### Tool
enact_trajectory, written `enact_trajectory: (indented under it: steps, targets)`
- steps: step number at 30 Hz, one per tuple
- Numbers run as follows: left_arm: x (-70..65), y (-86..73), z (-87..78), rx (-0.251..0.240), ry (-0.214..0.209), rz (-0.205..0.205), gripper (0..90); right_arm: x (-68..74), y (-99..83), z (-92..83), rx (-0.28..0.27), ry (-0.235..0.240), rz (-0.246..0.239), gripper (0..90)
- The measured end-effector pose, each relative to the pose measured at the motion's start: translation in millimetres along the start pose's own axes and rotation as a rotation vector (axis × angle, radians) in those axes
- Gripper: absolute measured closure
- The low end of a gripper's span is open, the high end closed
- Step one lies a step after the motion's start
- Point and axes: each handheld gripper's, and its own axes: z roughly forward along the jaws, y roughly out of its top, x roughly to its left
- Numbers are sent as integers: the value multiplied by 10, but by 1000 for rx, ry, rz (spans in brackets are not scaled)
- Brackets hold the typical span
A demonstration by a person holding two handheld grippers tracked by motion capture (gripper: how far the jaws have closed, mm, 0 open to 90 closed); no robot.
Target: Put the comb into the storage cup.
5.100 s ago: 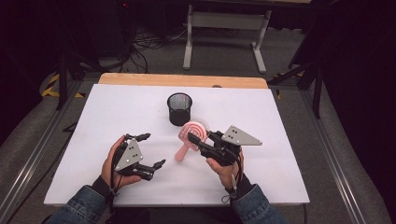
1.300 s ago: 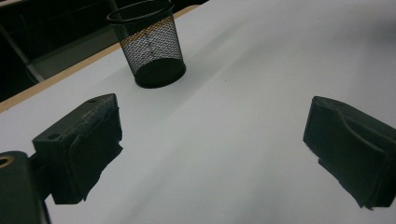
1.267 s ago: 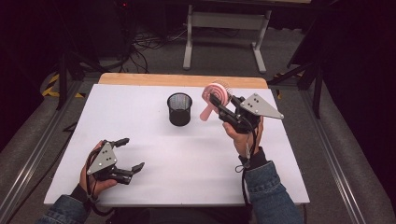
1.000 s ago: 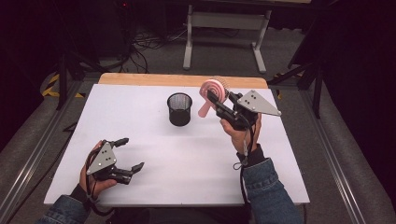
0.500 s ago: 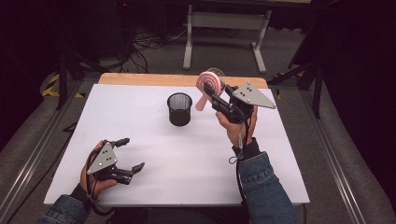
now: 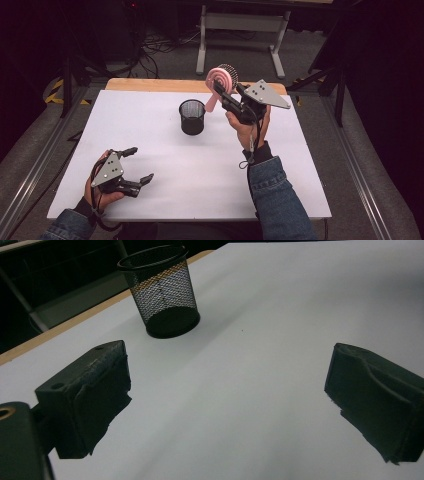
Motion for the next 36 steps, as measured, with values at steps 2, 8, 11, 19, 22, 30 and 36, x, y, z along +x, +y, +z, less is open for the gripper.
enact_trajectory:
  steps: [2, 8, 11, 19, 22, 30, 36]
  targets:
    - [-1, -1, 1, 1, 1, 0, 54, 5, -3, 25, 0, 1, 1, 630]
    - [-12, -5, 3, 8, -3, 2, 54, 10, -28, 105, -2, 2, 12, 631]
    - [-11, -7, -1, 8, -1, 1, 54, 6, -29, 131, 0, 7, 6, 630]
    - [-10, -9, -5, 6, -3, -1, 54, 47, -55, 220, -1, 13, 21, 631]
    - [-10, -9, -7, 6, -4, 0, 54, 57, -76, 253, 3, 13, 19, 630]
    - [-12, -10, -5, 5, -8, -3, 54, 66, -119, 330, 7, 11, 32, 630]
    - [-13, -10, -5, 7, -10, -1, 54, 79, -169, 385, 15, 12, 49, 630]
